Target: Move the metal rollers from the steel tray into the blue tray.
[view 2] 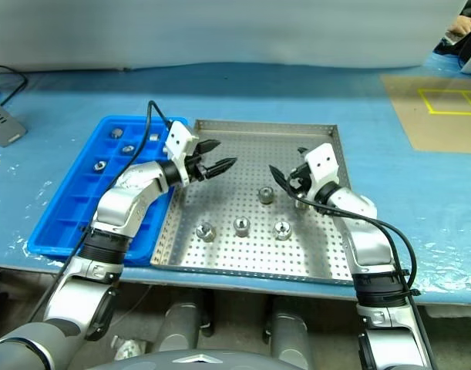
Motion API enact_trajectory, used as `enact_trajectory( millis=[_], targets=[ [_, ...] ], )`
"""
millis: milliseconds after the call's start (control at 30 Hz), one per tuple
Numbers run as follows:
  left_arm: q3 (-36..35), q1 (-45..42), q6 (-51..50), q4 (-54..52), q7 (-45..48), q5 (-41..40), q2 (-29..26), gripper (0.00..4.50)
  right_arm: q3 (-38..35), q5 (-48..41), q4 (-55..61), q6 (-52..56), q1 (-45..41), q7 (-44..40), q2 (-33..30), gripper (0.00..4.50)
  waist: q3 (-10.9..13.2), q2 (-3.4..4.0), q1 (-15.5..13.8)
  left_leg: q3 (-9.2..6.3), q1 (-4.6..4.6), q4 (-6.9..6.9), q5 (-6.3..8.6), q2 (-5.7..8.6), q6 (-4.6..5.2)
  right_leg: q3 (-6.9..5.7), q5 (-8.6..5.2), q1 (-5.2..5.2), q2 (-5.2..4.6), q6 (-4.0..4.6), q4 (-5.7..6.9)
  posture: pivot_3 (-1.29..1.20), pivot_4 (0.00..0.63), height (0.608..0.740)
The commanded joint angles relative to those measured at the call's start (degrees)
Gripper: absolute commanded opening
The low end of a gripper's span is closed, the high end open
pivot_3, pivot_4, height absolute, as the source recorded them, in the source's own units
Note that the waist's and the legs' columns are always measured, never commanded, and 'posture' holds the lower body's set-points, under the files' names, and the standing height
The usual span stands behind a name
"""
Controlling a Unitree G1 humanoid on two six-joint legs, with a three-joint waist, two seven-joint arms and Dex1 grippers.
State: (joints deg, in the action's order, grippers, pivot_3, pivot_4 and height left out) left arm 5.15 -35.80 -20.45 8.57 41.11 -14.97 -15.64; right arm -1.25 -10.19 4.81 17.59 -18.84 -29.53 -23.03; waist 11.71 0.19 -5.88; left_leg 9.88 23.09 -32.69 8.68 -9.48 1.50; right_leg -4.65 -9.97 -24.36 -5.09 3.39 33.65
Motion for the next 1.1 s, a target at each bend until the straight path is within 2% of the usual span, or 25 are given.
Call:
enact_trajectory(
  millis=[33,700,933,1100],
  targets=[
    [-0.3,0.0,0.4,-2.3,0.1,-0.2,-0.2,3.64,-0.3,-0.1,0.4,-1.6,0.0,-0.3,-0.1,4.50,0.0,0.00,0.0,0.00,0.00,0.00,0.00,0.00,0.00,0.00,0.00,0.00,0.00,0.00,0.00,0.10,0.150,0.740],
    [0.1,-1.1,0.7,-0.9,-0.7,0.8,-0.1,3.64,-0.1,0.3,-0.8,-2.2,-0.1,-0.7,-0.1,4.50,0.0,0.00,0.0,0.00,0.00,0.00,0.00,0.00,0.00,0.00,-0.02,0.00,0.00,-0.04,0.00,0.10,0.150,0.740],
    [0.3,-5.3,0.1,5.2,-5.6,4.2,2.0,3.64,-1.0,0.3,0.3,-1.2,0.0,0.1,-0.3,4.50,0.0,0.00,0.1,0.00,0.00,-0.01,0.00,0.00,0.00,0.00,-0.08,0.00,0.00,-0.14,0.00,0.05,0.150,0.740],
    [-0.3,-10.1,-2.6,13.5,-15.7,9.7,3.4,3.64,-1.5,0.3,2.3,-0.5,2.0,1.7,0.1,4.50,0.0,0.00,0.3,0.00,0.01,0.01,0.00,0.00,0.00,0.00,-0.07,0.00,0.00,-0.12,-0.01,0.02,0.150,0.740]
  ],
)
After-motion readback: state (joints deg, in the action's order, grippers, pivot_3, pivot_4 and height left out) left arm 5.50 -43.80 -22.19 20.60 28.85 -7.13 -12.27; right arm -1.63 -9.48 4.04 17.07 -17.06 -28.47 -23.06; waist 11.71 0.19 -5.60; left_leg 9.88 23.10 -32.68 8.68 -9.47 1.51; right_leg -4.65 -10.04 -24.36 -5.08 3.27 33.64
